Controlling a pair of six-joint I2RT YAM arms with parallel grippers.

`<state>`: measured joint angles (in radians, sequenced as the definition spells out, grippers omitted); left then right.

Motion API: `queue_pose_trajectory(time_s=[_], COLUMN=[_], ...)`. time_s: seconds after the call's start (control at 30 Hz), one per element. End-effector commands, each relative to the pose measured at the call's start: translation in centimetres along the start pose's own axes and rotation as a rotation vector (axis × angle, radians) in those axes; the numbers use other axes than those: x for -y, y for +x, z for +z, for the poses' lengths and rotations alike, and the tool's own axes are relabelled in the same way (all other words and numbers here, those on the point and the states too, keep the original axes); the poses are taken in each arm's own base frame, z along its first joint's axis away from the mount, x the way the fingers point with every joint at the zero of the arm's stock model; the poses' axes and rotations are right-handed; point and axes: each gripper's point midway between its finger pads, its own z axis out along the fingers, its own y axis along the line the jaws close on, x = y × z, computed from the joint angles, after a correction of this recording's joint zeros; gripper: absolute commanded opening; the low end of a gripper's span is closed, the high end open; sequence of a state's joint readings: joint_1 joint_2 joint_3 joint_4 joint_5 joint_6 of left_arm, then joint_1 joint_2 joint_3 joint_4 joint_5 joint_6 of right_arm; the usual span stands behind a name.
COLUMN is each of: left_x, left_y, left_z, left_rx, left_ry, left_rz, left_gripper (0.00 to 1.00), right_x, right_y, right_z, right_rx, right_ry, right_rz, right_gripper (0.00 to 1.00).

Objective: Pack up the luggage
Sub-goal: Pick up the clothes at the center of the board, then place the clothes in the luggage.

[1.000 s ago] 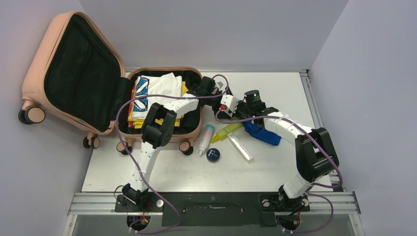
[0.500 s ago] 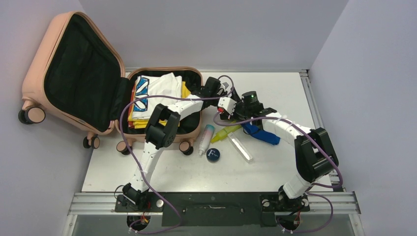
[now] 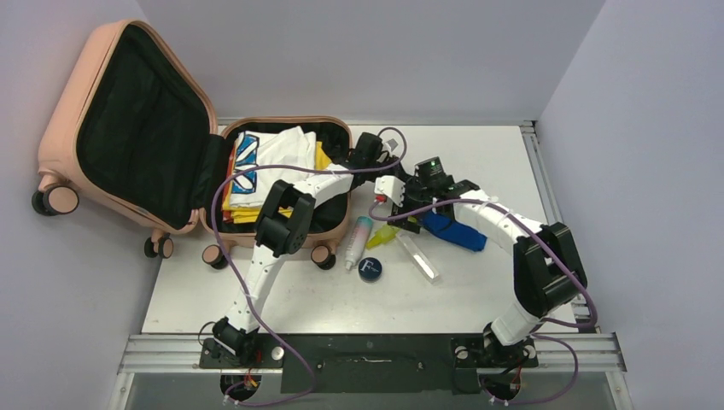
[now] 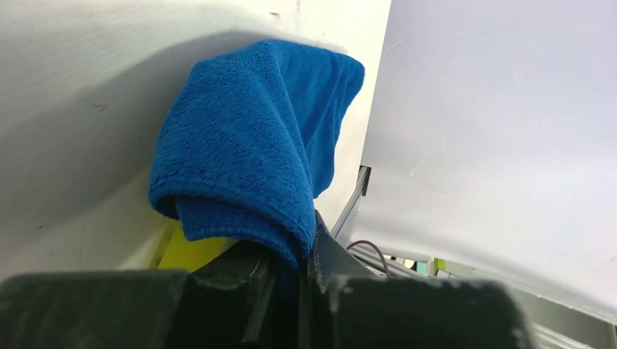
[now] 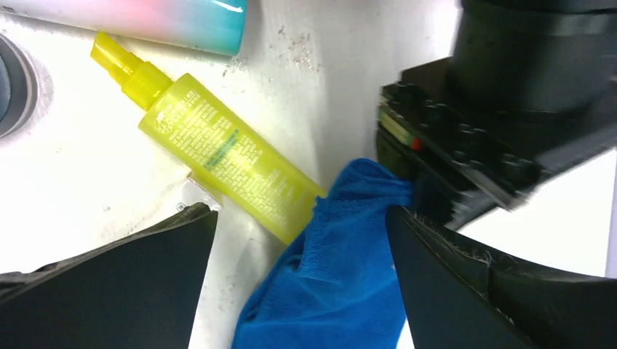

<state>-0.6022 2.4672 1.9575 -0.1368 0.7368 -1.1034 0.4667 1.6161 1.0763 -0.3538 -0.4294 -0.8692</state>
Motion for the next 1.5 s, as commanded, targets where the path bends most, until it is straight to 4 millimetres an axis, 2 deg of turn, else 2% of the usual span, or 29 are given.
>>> queue_pose_trajectory(time_s=[0.0, 0.13, 0.2, 0.3, 0.4, 0.53, 0.73, 0.93, 1.23, 1.47], left_x=[1.6, 2.1, 2.1, 1.8, 1.6, 1.7, 3.5, 3.1, 3.4, 1.3], left_y=[-0.7, -1.1, -1.5, -2.5, -3.8, -5.7, -7.1, -9.1, -8.9, -9.2], left_z=[-1.0, -1.6, -2.0, -2.6, -3.3, -4.7, -7.0, -11.1, -16.5, -20.1], left_rx=[0.011, 0.024, 0.038, 0.075, 0.12, 0.197, 0.259, 0.355, 0.325, 0.267], left_ry=[0.045, 0.043, 0.027, -0.055, -0.138, -0.226, -0.255, -0.438, -0.591, -0.686], left_rz=[0.075, 0.106, 0.139, 0.225, 0.351, 0.441, 0.532, 0.636, 0.773, 0.793], left_gripper=[0.0, 0.0, 0.0, 0.0, 0.0, 0.0, 0.0, 0.0, 0.0, 0.0], right_x=[2.1, 3.0, 4.2, 5.0, 5.2, 4.7, 4.5, 4.4, 4.4, 4.4], right_y=[-4.3, -6.1, -6.1, -5.0, -3.3, -0.7, 1.0, 1.5, 1.7, 1.8], right_z=[-4.3, -8.9, -11.3, -13.4, -14.5, -14.8, -15.5, -15.3, -14.8, -14.8], right_rx=[0.124, 0.231, 0.26, 0.245, 0.21, 0.169, 0.173, 0.188, 0.194, 0.196], right_ry=[-0.011, 0.014, 0.069, 0.158, 0.243, 0.285, 0.341, 0.34, 0.338, 0.338], right_rz=[-0.036, 0.016, 0.05, 0.07, 0.09, 0.134, 0.186, 0.211, 0.22, 0.222], right_gripper=[0.9, 0.9, 0.9, 0.9, 0.9, 0.9, 0.9, 0.9, 0.9, 0.9])
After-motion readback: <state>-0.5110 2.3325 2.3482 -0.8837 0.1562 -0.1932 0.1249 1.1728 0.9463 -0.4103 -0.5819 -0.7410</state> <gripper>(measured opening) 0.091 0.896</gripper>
